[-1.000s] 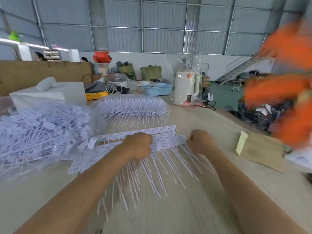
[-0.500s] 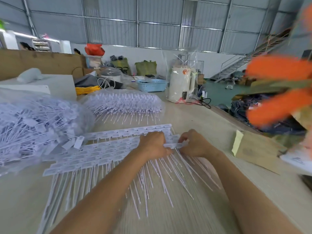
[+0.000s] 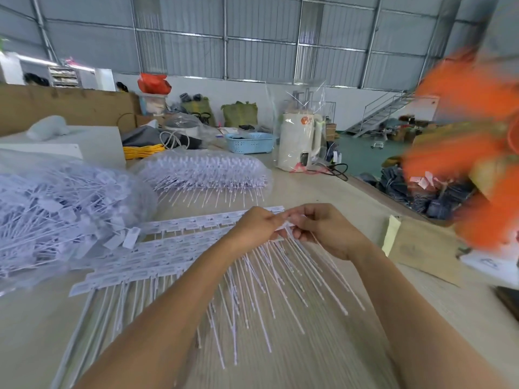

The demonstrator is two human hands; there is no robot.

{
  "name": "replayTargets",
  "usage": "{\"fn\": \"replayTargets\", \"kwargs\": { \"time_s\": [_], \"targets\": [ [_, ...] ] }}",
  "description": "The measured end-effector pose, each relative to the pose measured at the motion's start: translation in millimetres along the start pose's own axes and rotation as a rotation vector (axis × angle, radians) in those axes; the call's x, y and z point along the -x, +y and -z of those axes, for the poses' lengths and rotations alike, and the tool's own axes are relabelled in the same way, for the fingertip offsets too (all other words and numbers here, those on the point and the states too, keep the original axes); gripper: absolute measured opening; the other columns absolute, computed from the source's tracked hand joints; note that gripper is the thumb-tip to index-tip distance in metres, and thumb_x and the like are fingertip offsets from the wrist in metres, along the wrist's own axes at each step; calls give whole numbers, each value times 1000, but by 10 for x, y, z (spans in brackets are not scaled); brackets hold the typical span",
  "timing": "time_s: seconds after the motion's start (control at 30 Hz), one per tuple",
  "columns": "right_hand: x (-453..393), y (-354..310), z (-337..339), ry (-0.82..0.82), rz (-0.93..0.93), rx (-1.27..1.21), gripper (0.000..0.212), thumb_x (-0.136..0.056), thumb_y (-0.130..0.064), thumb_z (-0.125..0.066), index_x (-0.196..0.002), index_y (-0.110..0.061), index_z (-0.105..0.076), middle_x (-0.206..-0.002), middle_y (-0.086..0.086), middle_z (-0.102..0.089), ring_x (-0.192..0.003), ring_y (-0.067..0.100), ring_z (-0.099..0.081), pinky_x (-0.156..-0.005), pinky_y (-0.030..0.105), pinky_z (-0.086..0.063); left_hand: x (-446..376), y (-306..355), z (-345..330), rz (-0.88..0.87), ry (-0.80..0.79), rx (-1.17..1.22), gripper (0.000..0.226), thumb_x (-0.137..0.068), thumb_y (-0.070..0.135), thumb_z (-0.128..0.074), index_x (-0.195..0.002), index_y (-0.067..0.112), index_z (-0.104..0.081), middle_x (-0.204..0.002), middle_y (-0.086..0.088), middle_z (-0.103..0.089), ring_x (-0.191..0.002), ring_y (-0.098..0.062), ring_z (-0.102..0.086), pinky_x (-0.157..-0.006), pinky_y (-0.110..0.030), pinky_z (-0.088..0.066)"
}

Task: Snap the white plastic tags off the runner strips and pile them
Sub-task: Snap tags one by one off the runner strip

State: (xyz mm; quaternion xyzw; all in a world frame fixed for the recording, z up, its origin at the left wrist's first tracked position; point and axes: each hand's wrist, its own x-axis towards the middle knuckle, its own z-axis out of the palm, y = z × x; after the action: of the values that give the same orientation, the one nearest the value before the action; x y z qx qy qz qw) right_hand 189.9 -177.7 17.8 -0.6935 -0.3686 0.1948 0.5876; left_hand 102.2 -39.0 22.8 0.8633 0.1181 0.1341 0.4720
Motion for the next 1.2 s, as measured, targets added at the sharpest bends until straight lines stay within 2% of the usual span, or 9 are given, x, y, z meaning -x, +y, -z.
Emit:
{"fn": "replayTargets", "kwargs": {
  "time_s": [0.13,0.2,0.3,0.4,0.53,0.73,0.87,1.03,1.2],
  "targets": [
    [25,44,-21,-54,-16,110,18,-95,-12,-54,-83,0,-61,-62,2,-57,-51,10,-51,-48,20,-41,10,-44,-32,29,-34,-8,43,-98,36,-45,-83,2,-68,-81,-8,-70,-85,-19,-68,-85,-31,-50],
    [27,62,-27,2,43,213,15,-93,-8,-57,-81,2,-60,-57,4,-53,-47,10,-47,-48,20,-40,21,-63,-76,31,-28,-41,47,-99,36,-42,-85,0,-68,-96,-18,-70,-95,-29,-67,-88,-36,-49],
    [14,77,-57,112,182,341,11,-89,1,-59,-82,9,-60,-52,4,-50,-40,5,-43,-46,16,-38,11,-64,-97,50,-2,-20,50,-98,38,-43,-77,1,-70,-79,-18,-69,-78,-34,-65,-73,-37,-50],
    [14,61,-94,178,325,453,8,-83,8,-60,-76,5,-61,-58,6,-52,-47,3,-44,-50,15,-36,7,-51,-73,116,-38,92,49,-97,41,-45,-63,11,-64,-38,7,-47,-44,-14,-42,-47,-21,-32],
    [-40,96,-89,288,409,567,5,-81,11,-61,-78,7,-63,-75,18,-59,-63,16,-50,-56,11,-37,-14,-44,-60,69,-43,69,49,-98,40,-43,-61,14,-61,-33,10,-40,-34,-3,-37,-41,-14,-31],
    [-36,67,96,439,80,234,12,-91,-6,-58,-79,-4,-59,-60,8,-55,-49,13,-50,-43,22,-39,21,-74,68,4,-160,114,33,-98,27,-47,-85,8,-70,-55,7,-55,-43,1,-46,-47,-10,-36],
    [13,-227,63,313,12,-206,15,-89,-3,-60,-75,-8,-58,-66,6,-52,-50,8,-51,-37,16,-31,37,-169,143,7,-284,55,19,-86,0,-62,-103,9,-66,-97,-4,-64,-89,-15,-58,-81,-27,-43],
    [95,-247,19,105,-164,-104,8,-85,-1,-62,-78,-6,-64,-72,3,-63,-67,15,-59,-59,24,-48,32,-149,187,-49,-239,37,26,-76,-2,-73,-91,16,-62,-86,1,-64,-86,-17,-61,-88,-33,-48],
    [61,-108,-231,67,-181,-61,11,-84,2,-63,-74,0,-62,-70,10,-65,-59,18,-62,-55,27,-52,18,-103,151,-82,-179,-17,36,-68,4,-81,-90,12,-54,-85,-5,-52,-84,-21,-53,-89,-45,-49]
  ]
}}
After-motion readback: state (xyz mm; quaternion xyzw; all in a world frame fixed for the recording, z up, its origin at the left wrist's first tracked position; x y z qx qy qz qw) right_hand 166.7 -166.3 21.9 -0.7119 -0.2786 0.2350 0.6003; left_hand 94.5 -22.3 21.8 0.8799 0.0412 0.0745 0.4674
